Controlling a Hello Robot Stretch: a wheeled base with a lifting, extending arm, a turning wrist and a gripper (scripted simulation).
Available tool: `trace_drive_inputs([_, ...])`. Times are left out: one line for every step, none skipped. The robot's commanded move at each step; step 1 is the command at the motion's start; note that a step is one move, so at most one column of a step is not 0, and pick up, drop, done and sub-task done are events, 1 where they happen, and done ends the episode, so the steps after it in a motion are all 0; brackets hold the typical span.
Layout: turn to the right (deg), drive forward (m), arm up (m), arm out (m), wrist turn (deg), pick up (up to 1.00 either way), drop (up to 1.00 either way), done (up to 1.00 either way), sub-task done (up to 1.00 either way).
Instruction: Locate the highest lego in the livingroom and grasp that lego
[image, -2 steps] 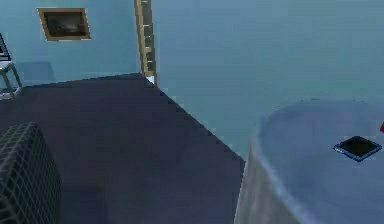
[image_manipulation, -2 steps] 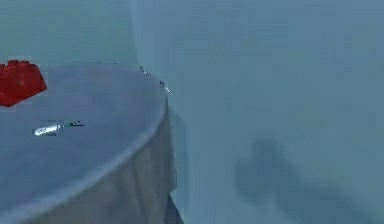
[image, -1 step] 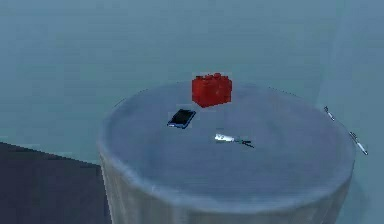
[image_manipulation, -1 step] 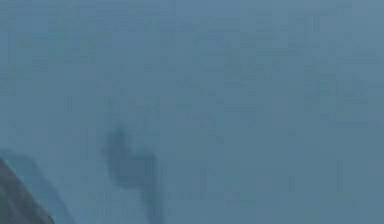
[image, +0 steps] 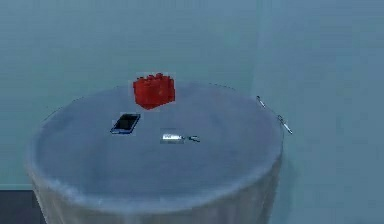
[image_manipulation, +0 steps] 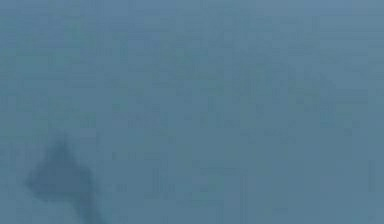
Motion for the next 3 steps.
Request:
trace_drive_inputs([0.0,0.10,0.00,0.00,0.0,0.00,0.00,0.00,0.00])
trace_drive_inputs([-45.0,0.00,0.00,0.00,0.0,0.00,0.00,0.00,0.00])
trace_drive_inputs([-45.0,0.00,0.00,0.00,0.0,0.00,0.00,0.00,0.00])
